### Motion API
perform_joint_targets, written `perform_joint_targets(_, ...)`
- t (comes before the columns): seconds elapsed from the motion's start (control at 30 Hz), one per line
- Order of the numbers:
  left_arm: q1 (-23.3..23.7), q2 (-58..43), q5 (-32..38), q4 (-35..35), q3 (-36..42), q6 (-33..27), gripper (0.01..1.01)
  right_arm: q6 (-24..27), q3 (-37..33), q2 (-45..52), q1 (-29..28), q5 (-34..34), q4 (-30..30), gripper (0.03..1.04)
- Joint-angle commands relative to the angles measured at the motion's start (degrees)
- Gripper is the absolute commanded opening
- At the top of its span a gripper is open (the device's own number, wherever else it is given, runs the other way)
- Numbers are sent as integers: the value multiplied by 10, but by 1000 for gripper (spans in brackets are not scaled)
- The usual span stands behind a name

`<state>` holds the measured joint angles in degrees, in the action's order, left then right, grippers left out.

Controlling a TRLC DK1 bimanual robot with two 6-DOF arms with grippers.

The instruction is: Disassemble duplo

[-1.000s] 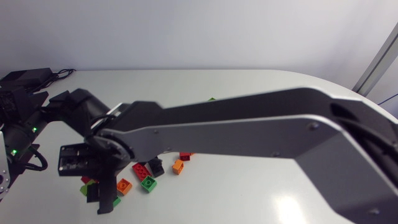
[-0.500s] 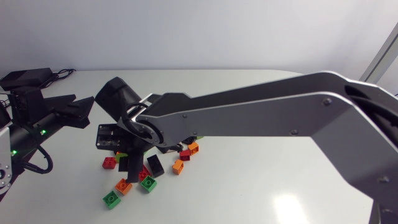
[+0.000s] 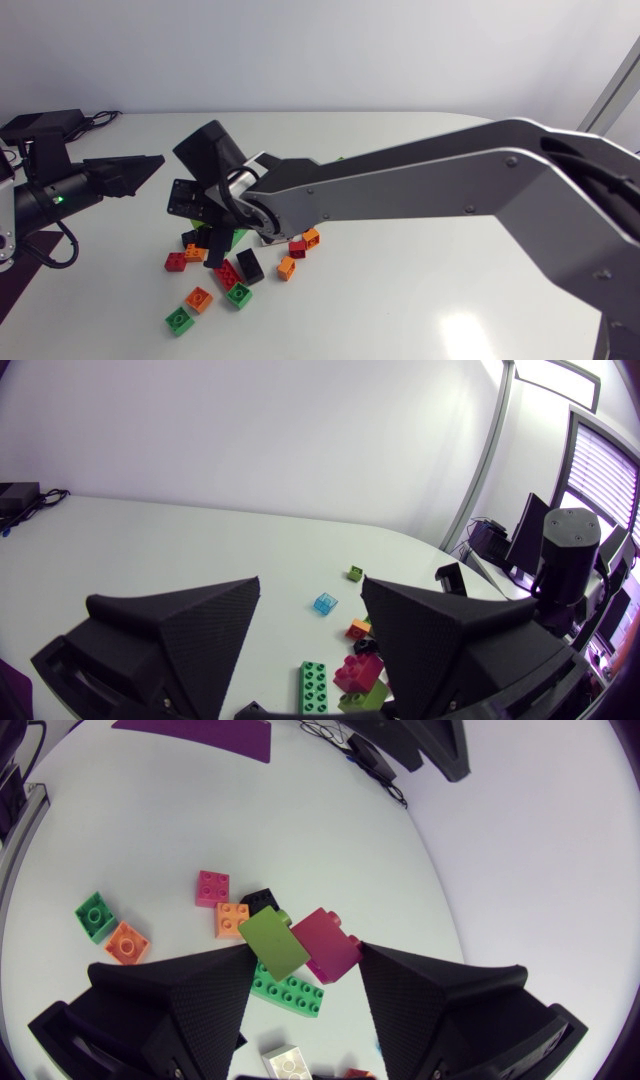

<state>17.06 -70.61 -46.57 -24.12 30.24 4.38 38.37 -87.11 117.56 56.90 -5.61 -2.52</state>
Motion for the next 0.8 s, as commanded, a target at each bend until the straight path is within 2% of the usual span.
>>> perform_joint_targets(0.0, 9, 6, -9, 1, 10, 16, 725, -20, 21, -15, -11, -5, 19, 536)
perform_joint_targets(0.2, -7, 37, -13, -5, -10, 11, 725, -42, 55, -34, -20, 12, 89, 536)
perform_joint_targets(0.4, -19, 21, -40, 4, -2, 13, 725, -76, 65, -38, -29, 16, 124, 536)
perform_joint_targets(0.63, -42, -5, -41, 35, 12, 9, 725, -82, 100, -54, -33, -34, 214, 543)
perform_joint_targets(0.77, -45, -30, -67, 51, 27, 8, 725, -90, 113, -72, -34, -34, 231, 549)
